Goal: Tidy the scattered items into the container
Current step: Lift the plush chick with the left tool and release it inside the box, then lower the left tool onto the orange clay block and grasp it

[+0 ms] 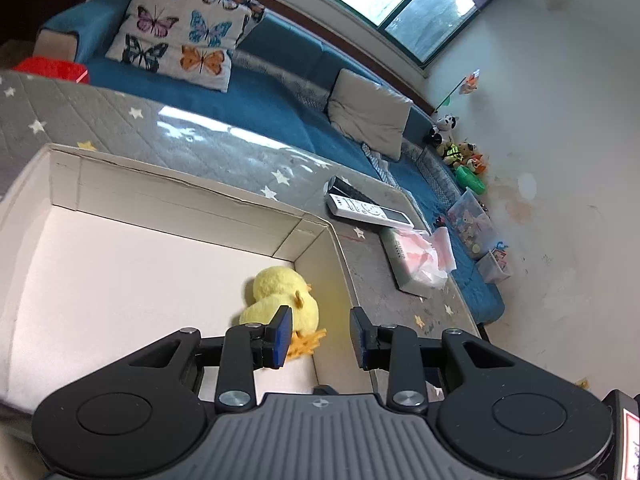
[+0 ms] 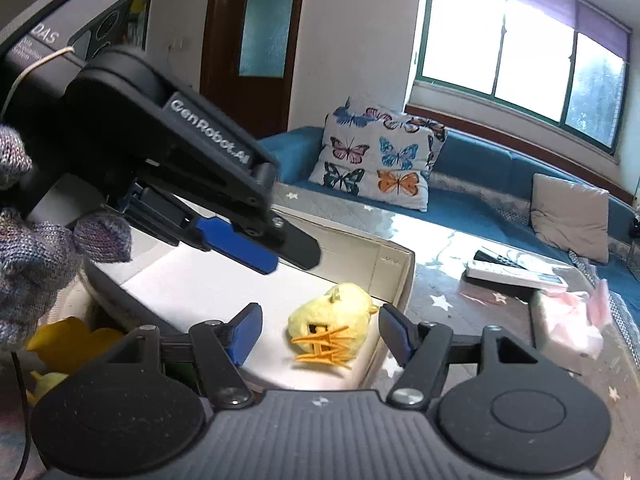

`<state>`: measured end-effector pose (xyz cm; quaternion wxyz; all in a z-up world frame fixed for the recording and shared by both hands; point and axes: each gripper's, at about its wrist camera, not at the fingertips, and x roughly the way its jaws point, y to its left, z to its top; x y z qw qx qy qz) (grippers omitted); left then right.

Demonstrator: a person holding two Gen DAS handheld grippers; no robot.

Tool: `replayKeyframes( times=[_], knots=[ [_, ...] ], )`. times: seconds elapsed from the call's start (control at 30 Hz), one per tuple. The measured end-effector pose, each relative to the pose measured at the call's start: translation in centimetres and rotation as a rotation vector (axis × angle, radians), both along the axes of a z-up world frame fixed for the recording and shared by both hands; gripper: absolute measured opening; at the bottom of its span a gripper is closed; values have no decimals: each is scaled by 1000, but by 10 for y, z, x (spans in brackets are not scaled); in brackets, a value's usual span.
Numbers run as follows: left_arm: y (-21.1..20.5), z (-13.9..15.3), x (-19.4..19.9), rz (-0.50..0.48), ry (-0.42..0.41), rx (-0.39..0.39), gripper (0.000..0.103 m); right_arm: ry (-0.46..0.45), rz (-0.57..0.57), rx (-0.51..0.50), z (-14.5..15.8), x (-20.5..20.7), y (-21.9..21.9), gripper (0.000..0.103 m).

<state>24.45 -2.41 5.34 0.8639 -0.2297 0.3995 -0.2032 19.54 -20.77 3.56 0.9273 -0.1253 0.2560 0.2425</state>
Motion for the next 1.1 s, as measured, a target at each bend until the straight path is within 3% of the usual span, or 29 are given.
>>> replayKeyframes(
  times=[0.27, 0.5, 0.87, 1.1],
  knots=[
    [-4, 5, -48, -14, -41, 31, 33, -11, -22, 12, -5, -45, -17, 72],
    [-17, -6, -78, -39, -43, 72, 33, 54, -32, 29, -26, -69, -25, 72],
    [-27, -34, -81, -22, 43, 86, 33, 184, -56, 75, -63, -65, -16, 69],
    [-31, -44, -77, -20, 77, 87, 33, 205, -57, 90, -67, -64, -14, 58]
  ],
)
